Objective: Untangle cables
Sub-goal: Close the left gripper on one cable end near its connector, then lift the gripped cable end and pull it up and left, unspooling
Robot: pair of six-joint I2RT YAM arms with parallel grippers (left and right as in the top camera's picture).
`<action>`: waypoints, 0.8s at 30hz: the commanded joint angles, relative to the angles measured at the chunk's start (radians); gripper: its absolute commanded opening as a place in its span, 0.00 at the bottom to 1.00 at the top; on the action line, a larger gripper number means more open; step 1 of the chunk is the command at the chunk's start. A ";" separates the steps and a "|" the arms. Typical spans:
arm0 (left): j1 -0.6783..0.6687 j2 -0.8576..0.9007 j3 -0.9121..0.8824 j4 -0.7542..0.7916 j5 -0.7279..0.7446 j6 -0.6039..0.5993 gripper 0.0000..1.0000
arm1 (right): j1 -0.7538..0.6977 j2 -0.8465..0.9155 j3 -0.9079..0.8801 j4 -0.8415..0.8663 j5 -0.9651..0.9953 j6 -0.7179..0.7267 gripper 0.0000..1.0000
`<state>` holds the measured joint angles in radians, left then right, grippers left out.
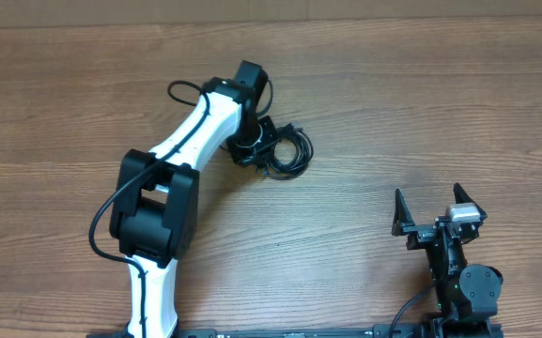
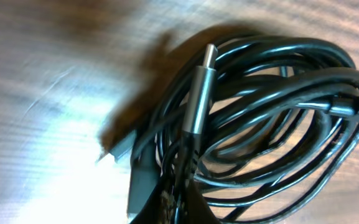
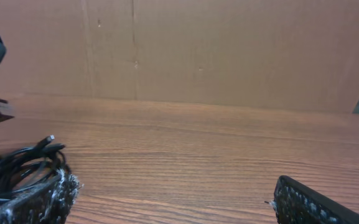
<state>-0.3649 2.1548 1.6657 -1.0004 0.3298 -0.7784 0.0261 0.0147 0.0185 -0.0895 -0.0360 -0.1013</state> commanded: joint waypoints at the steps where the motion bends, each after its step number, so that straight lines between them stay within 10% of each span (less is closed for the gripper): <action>1: 0.045 -0.008 0.112 -0.084 0.081 0.040 0.04 | -0.005 -0.008 -0.010 0.006 0.012 -0.001 1.00; 13: 0.088 -0.143 0.562 -0.417 0.233 0.128 0.04 | -0.005 -0.008 -0.010 0.006 0.012 -0.001 1.00; 24: 0.092 -0.369 0.621 -0.109 0.370 0.127 0.04 | -0.005 -0.008 -0.010 0.006 0.012 -0.001 1.00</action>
<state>-0.2729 1.8648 2.2616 -1.1831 0.6548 -0.6762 0.0257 0.0147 0.0185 -0.0895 -0.0368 -0.1013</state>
